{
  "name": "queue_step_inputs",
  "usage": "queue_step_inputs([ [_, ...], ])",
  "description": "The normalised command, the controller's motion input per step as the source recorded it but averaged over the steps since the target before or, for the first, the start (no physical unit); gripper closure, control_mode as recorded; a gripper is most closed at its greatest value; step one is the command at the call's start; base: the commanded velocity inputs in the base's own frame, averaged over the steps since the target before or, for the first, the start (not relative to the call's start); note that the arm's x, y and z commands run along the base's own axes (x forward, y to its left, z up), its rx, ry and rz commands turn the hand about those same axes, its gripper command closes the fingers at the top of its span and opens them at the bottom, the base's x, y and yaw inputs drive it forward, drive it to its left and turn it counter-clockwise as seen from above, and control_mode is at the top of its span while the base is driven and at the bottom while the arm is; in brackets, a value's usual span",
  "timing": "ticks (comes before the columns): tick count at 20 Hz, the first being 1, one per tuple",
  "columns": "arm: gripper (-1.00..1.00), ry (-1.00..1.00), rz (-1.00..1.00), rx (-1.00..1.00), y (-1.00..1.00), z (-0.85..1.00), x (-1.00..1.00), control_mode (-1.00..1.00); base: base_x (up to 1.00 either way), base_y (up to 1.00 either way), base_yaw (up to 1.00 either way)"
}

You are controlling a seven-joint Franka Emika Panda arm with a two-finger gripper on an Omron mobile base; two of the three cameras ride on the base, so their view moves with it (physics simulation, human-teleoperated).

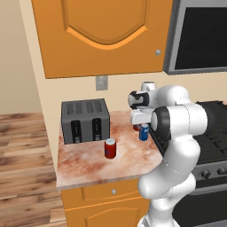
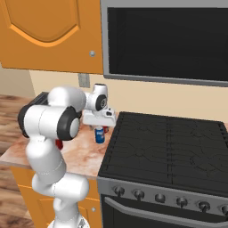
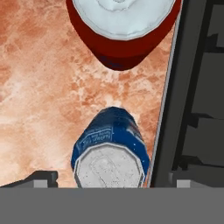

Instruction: Four empty soda cans are scattered around the kitchen. Gather all the cans and cluster them next to the stove for recycling.

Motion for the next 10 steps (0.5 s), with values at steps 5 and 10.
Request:
queue_step_inputs([
  [5, -1.0, 0.0, -0.01, 0.0, 0.0, 0.0, -0.56, -1.0, 0.0, 0.0, 0.0],
  [10, -1.0, 0.0, -0.01, 0.0, 0.0, 0.0, -0.57, -1.0, 0.0, 0.0, 0.0],
])
